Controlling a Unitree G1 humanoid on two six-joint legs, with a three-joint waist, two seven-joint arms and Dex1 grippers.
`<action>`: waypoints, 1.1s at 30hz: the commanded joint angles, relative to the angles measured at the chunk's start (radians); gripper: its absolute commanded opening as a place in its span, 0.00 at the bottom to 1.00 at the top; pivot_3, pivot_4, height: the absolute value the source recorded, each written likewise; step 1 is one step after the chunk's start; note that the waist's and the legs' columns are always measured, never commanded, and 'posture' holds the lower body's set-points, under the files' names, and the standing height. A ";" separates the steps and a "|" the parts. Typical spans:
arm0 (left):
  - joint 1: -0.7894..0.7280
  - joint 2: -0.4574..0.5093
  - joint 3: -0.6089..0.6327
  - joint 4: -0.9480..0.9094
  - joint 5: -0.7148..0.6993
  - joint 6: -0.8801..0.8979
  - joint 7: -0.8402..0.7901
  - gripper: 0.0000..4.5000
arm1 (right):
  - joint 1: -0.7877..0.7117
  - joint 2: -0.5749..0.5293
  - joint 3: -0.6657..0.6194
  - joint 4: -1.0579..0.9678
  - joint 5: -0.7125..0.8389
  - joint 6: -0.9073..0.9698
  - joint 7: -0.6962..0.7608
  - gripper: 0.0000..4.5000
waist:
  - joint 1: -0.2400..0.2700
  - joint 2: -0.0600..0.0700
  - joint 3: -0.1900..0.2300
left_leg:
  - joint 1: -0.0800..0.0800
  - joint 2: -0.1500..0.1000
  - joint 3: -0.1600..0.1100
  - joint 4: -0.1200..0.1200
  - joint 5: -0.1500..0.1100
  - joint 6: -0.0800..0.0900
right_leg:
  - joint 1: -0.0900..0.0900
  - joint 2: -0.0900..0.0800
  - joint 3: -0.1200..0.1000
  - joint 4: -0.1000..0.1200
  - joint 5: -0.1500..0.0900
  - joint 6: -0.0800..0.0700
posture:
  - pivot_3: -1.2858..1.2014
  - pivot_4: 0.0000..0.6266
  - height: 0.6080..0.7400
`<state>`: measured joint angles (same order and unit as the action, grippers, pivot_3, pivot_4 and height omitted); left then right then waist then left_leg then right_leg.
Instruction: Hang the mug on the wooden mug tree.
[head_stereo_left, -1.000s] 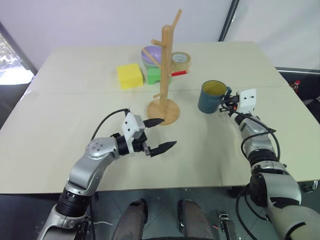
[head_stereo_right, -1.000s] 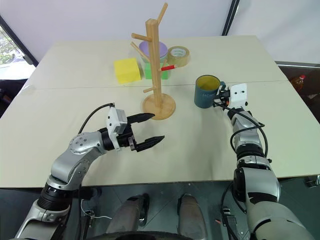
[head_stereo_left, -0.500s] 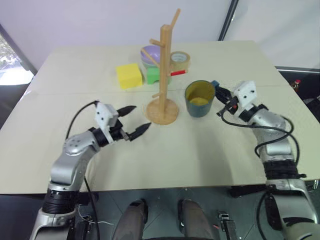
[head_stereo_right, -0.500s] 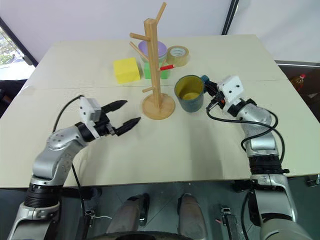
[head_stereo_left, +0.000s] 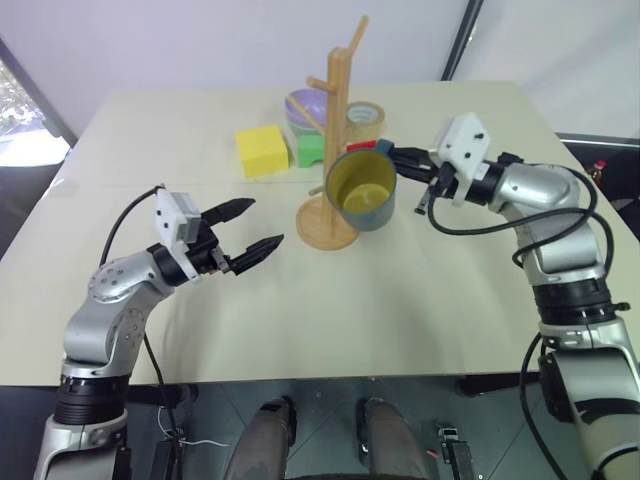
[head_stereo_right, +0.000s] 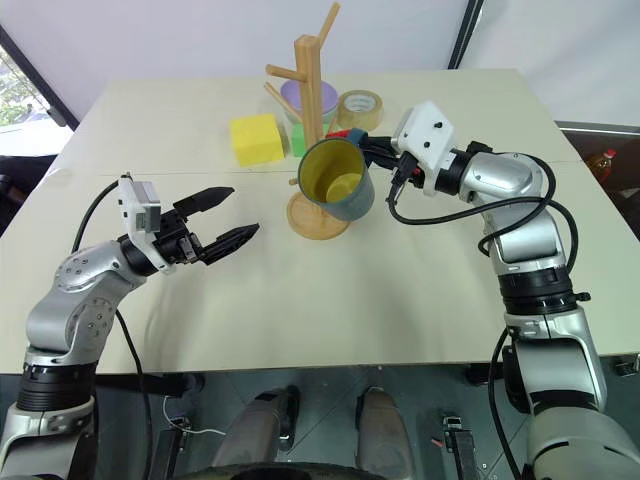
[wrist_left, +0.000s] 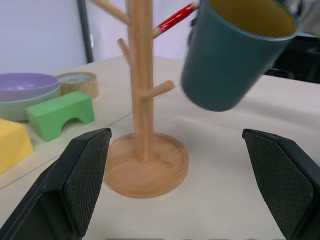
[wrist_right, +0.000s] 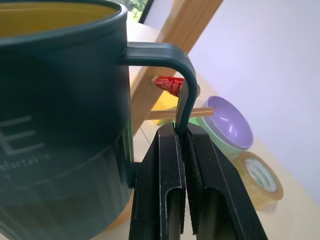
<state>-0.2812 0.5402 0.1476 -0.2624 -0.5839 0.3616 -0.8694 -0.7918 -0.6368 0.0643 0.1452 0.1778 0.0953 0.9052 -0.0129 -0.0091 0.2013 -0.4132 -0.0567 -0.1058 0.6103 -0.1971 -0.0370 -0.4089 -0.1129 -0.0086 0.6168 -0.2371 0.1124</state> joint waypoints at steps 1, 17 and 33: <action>0.007 0.014 0.007 -0.068 -0.042 0.021 -0.005 1.00 | -0.052 0.011 -0.013 0.021 0.002 -0.037 0.015 0.02 | -0.002 0.000 0.000 | 0.000 0.000 0.000 0.000 0.000 0.000 | 0.000 0.000 0.000 0.000 0.000 0.000 | 0.52 0.24 1.00; 0.014 0.015 -0.006 -0.092 -0.046 0.036 0.002 1.00 | -0.079 -0.026 -0.039 0.089 0.008 -0.081 0.085 0.02 | 0.000 0.000 0.000 | 0.000 0.000 0.001 0.000 0.000 0.000 | 0.000 0.000 0.000 0.000 0.000 0.000 | 0.52 0.24 1.00; 0.005 0.005 -0.016 -0.094 -0.045 0.030 0.005 1.00 | -0.219 0.006 0.003 0.293 -0.049 -0.187 0.125 0.02 | -0.003 0.000 0.000 | 0.000 -0.001 0.001 0.000 0.000 0.000 | 0.000 0.000 0.000 0.000 0.000 0.000 | 0.52 0.24 1.00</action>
<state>-0.2652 0.5446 0.1296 -0.3248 -0.6201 0.4049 -0.8657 -0.9710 -0.6375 0.0714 0.4371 0.1307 -0.0677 1.0223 -0.0154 -0.0091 0.2013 -0.4131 -0.0573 -0.1048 0.6106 -0.1971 -0.0370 -0.4090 -0.1124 -0.0085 0.6172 -0.2368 0.1125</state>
